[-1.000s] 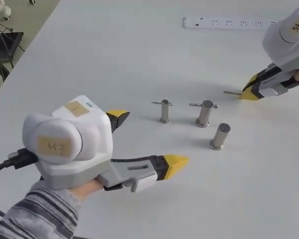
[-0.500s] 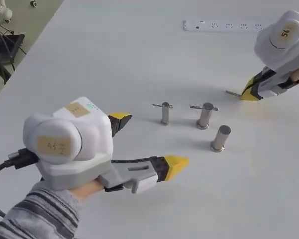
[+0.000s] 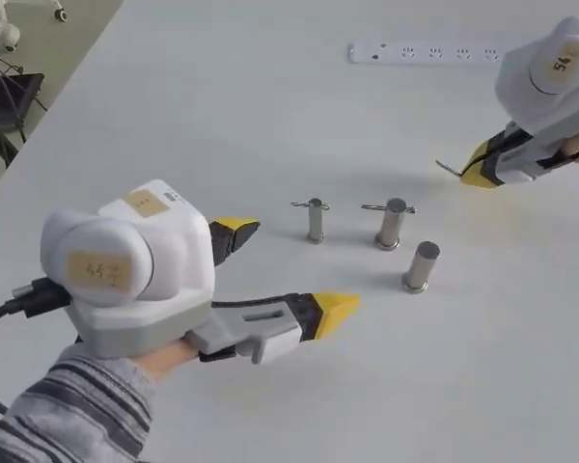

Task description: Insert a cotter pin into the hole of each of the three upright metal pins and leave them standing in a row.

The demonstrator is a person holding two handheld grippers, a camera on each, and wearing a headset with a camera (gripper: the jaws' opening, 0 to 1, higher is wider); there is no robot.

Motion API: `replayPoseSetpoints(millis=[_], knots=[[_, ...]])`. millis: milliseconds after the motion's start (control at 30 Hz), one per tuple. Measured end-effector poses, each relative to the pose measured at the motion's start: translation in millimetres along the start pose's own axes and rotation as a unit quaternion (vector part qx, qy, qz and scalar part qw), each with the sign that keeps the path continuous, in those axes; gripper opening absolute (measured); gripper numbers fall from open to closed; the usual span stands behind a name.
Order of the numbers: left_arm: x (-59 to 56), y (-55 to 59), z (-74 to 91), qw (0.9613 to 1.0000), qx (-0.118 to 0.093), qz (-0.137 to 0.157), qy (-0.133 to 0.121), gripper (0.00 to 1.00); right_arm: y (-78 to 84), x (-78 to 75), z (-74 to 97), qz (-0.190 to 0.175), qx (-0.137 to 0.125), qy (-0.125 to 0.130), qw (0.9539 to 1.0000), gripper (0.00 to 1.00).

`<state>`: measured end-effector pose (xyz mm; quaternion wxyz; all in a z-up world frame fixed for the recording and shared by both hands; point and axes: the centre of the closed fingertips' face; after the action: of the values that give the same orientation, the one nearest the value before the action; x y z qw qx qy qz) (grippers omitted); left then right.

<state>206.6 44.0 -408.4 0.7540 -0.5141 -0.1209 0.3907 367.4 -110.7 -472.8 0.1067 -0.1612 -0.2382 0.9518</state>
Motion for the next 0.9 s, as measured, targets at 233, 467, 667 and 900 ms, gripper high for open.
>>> replayPoseSetpoints(millis=[233,467,667,900], knots=[[-3.8,-12.4,-2.5,0.9999,-0.001,-0.009,0.013,0.65,-19.9,12.8,24.6,0.042,-0.042,0.019,0.998,0.0],[-7.9,-18.2,-9.4,0.9996,0.006,-0.013,0.023,0.59,-40.2,30.7,45.5,0.087,-0.076,0.032,0.9927,0.0],[-12.0,-22.0,-15.3,0.9993,0.014,-0.014,0.033,0.52,-52.8,49.0,57.6,0.126,-0.093,0.032,0.9871,0.0],[-16.2,-25.3,-18.6,0.9989,0.017,0.003,0.044,0.44,-65.4,74.6,67.3,0.169,-0.108,0.028,0.9792,0.0]])
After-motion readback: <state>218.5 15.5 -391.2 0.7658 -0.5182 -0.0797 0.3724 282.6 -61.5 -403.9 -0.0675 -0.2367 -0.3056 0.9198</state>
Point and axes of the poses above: the centre of the closed fingertips' face, and the gripper's own axes: z roughly backward along the fingers, x roughly to its left, y roughly out of its underside, and after that the axes turned 6 degrees about y, right-handed
